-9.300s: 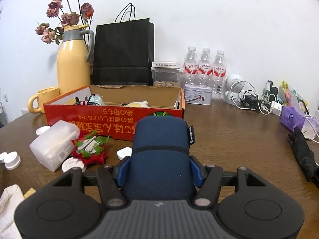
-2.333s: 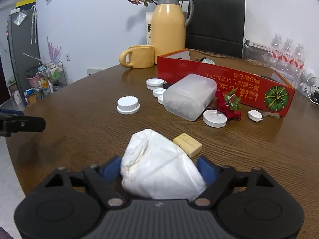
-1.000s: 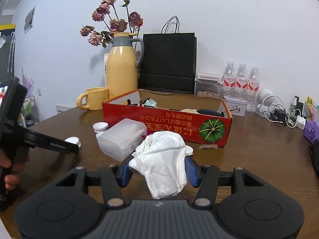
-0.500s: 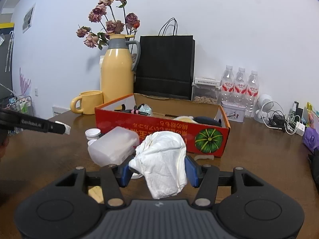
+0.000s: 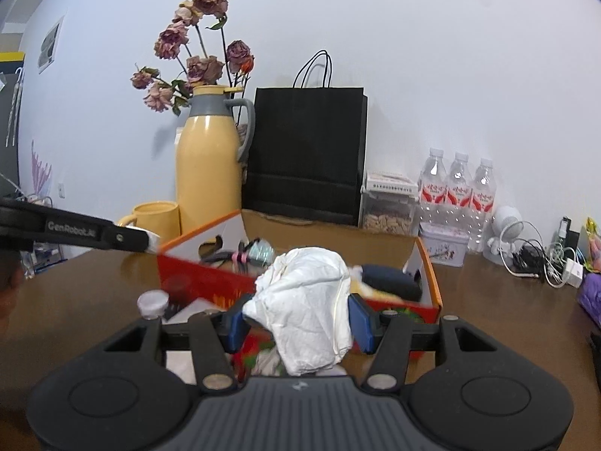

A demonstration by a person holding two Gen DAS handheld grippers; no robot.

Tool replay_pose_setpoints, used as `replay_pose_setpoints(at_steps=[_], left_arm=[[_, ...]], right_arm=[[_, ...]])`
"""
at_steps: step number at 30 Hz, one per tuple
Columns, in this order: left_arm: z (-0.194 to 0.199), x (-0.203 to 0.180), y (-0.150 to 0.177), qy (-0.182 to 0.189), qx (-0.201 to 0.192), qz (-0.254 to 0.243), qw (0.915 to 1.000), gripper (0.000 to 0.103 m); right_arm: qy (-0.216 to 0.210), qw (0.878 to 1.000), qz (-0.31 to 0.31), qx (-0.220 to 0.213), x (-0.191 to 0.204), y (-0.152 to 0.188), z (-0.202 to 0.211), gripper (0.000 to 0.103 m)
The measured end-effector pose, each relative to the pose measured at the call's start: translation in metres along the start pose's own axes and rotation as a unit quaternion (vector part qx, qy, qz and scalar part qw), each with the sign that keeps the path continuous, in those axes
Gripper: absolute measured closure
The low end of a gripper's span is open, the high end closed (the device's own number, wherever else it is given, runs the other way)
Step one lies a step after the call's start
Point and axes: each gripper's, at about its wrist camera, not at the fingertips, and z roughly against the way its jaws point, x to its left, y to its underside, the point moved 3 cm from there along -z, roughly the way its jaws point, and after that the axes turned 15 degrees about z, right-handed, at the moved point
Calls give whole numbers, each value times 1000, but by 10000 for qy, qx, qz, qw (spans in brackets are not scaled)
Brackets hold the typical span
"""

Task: Organize objects
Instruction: 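Lower cap and tissue into the box and open both grippers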

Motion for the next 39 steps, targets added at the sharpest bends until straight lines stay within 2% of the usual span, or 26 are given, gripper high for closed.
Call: replay_pose_setpoints(at_steps=[4,10,17,23,25,26,27,28,29,32,39], left_arm=[[-25,-17,-9,52,-97,-1,9999,66],[-71,-23,-26,-110,-139,118,9998,66],[-122,-12,-34,-331,66,203,9992,66],[-140,-10,-34,-269,148,88,9995,66],[-140,-10,-33,-187,102,26,9998,65],[-138,-11,-33,-170,28,-9,9999,55],[-136,-11,-33,-170,-39,-29,9998,33],[-134,-10,-33,-181,-105,-13,9998,19],[-133,-10,-34,-195,-178,22,9997,0],[-128,-11,-36,-172,-345,99,9992,0],[-128,-13,-33,-249,-284,81,9993,0]], right_arm=[[-27,10000,17,-51,-6,-19,-28,50],[-164,9997,-166,120,-14,-44,-88,50],[-274,9983,-295,431,-22,-46,-154,50],[-327,9977,-173,570,-22,-40,-172,49],[-304,9974,-211,620,-25,-38,-173,44],[-288,9970,-239,677,-26,-37,-174,35],[-300,9966,-250,730,-27,-35,-175,26],[-314,9963,-257,763,-28,-34,-175,21],[-329,9960,-272,787,-28,-32,-173,14],[-317,9953,-299,862,-28,-27,-169,0],[-257,9954,-273,877,-28,-29,-162,0]])
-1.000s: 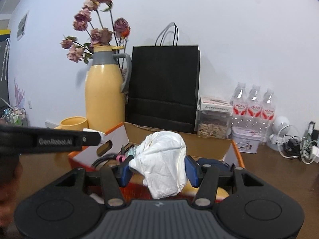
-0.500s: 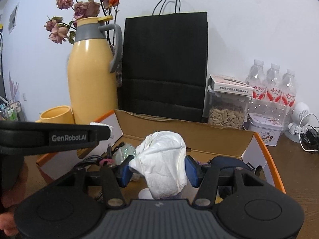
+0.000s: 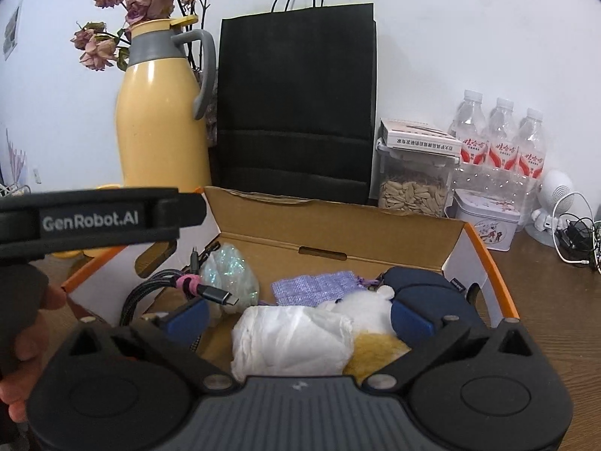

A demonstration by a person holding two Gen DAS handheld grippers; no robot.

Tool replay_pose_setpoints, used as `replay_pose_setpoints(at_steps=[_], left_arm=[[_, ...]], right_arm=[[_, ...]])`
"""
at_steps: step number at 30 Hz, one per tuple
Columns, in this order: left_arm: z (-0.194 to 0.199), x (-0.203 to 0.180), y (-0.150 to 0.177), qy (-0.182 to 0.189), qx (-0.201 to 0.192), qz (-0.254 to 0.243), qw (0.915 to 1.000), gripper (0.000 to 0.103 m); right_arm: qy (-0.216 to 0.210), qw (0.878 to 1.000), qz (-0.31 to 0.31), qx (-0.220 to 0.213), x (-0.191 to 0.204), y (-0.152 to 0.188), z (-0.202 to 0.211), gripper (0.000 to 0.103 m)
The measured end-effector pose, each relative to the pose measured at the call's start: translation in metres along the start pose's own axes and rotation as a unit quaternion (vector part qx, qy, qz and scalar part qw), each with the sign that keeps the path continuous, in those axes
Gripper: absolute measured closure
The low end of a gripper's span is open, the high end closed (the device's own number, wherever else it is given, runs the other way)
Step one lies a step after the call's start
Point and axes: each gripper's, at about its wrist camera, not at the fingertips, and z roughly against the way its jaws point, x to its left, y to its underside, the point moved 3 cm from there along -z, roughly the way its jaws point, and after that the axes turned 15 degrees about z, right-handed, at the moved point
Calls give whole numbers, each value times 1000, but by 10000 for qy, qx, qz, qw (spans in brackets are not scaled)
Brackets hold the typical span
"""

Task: Organize objects
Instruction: 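Lower cap and tissue into the box and open both grippers, then grasp the small yellow block with the right gripper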

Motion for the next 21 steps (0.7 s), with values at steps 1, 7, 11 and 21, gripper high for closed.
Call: replay_pose_setpoints(at_steps=[1,7,11,21], left_arm=[[0,0,0,-5,3,-9,10000,0],[11,3,2,13,-110,-6,9999,0],[26,8,2,15,-270,82,9996,0],[79,28,15,72,-489,-95,9987,0]], right_arm=[[14,10000,16,2,0,0,1,0],[98,9999,112,3,1,1,7,0],[209,9995,190,-126,4,0,20,0],[493,9970,360,-468,15,10,69,0]])
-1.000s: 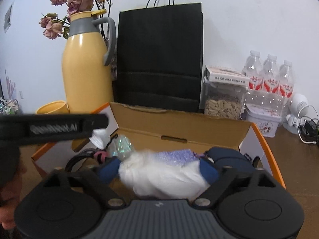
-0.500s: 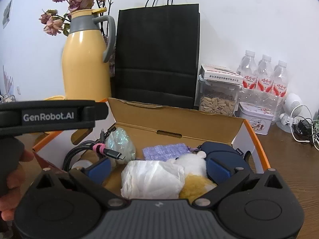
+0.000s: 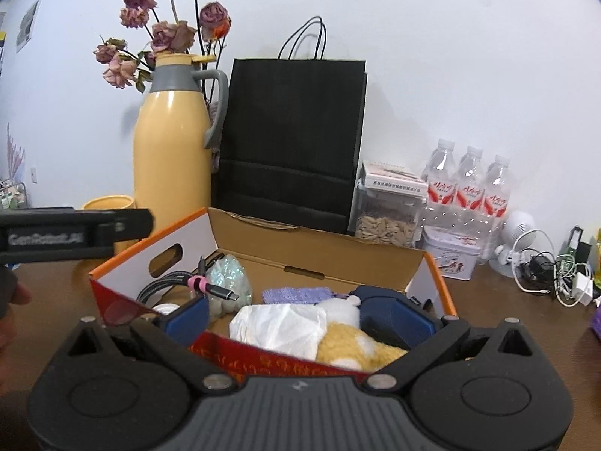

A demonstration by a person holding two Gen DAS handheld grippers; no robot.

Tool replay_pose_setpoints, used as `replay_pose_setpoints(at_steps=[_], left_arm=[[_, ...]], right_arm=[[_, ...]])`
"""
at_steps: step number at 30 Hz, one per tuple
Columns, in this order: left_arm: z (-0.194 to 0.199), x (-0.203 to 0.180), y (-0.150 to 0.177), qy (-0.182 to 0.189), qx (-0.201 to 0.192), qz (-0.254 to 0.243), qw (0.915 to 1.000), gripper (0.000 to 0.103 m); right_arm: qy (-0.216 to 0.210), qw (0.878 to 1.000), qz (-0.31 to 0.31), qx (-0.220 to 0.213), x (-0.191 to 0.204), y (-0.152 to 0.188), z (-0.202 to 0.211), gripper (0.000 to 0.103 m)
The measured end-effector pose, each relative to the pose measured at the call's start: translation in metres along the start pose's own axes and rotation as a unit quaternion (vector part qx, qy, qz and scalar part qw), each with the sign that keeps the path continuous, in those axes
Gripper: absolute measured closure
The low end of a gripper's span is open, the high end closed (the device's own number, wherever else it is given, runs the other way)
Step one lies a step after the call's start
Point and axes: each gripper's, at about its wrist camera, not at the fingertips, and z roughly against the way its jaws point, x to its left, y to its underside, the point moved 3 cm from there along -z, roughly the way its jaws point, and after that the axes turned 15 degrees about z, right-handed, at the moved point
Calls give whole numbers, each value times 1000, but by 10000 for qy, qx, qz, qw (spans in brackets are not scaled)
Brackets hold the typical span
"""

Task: Organize objects
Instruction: 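Grasp the small yellow block with the right gripper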

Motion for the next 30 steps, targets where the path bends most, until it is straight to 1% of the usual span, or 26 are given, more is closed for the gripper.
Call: replay_pose_setpoints(at_steps=[5,8,11,17,20,26,30], left_arm=[[23,9,12,-25,126,-126,9998,0],[38,13,17,-34,126,-165,9998,0],[53,18,24,-39,188,-206,9996,0],[84,30,41,-72,468,-330,9983,0],[96,37,48,-105,581,-350,9976,0],[113,52,57,-253,845,-380,9954,0],[119,61,61,-327,974,-301,9943,0]], right_arm=[[55,9999,-54,-137,3,9,26,0],[73,9997,-129,-212,6,19,42,0],[71,9997,-132,-208,11,29,55,0],[-13,9998,-152,-158,21,47,84,0],[-175,9997,-131,-83,30,58,97,0],[-799,9965,22,245,57,80,113,1],[-1105,9929,128,413,75,87,117,2]])
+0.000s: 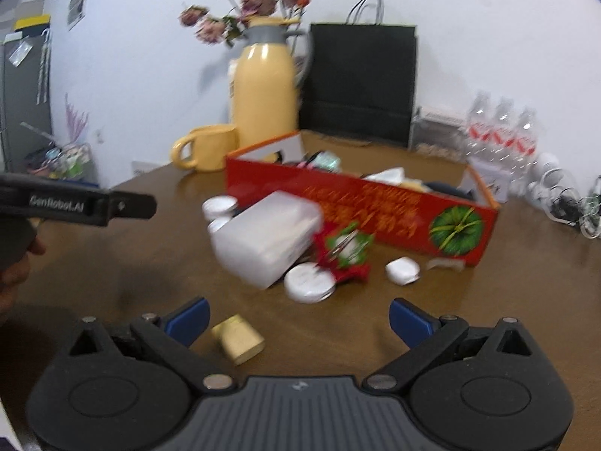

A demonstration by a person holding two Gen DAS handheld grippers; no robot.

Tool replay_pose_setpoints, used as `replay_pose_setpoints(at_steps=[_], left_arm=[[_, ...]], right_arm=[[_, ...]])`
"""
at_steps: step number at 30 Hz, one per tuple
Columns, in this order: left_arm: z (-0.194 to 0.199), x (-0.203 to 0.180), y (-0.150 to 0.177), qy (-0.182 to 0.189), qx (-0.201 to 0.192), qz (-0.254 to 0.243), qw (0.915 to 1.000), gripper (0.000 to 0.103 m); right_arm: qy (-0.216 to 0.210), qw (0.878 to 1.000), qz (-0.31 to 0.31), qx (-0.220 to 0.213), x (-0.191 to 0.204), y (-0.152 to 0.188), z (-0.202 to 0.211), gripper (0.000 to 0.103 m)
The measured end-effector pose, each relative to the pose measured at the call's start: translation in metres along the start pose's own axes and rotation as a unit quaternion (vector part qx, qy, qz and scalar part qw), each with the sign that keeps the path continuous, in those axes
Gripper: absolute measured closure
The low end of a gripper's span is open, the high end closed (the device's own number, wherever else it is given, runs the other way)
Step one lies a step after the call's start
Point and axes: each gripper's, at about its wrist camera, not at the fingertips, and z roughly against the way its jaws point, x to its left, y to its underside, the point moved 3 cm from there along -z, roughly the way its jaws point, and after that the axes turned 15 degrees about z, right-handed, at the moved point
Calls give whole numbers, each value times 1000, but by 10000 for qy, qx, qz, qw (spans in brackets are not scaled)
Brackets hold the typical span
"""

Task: Organize objects
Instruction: 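Grasp the small yellow block with the right gripper, then grasp the clear plastic container with left gripper while right gripper holds yellow block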

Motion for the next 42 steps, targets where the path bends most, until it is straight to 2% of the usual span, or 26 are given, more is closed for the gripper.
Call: replay_pose_setpoints(at_steps=[4,6,8,10,13,14,15,23,29,42], left_arm=[[3,8,2,-17,94,106,9999,0],[4,11,3,-38,128,148,9998,0],[4,12,3,-50,157,185,9997,0],[3,13,4,-46,187,202,9996,0],[3,12,6,-11,226,206,9995,0],[3,12,6,-7,236,211,9995,0],[2,12,6,-4,246,216,9995,0],[2,10,9,20,314,235,9992,0],[0,3,7,42,364,219,9991,0],[-25,-41,-12,268,548,134,9981,0]], right_arm=[[-232,9995,76,215,14,1,-10,8],[-347,9988,107,322,19,1,-15,18],[-466,9981,82,402,23,0,-21,19],[-520,9975,67,477,25,0,-26,25],[-546,9976,41,413,27,1,-26,50],[-555,9977,37,379,27,1,-24,68],[-581,9977,18,349,27,0,-23,72],[-434,9988,109,222,30,2,-20,72],[-265,9996,-35,-85,19,-2,-10,73],[431,9979,-258,-418,-43,-8,-4,73]])
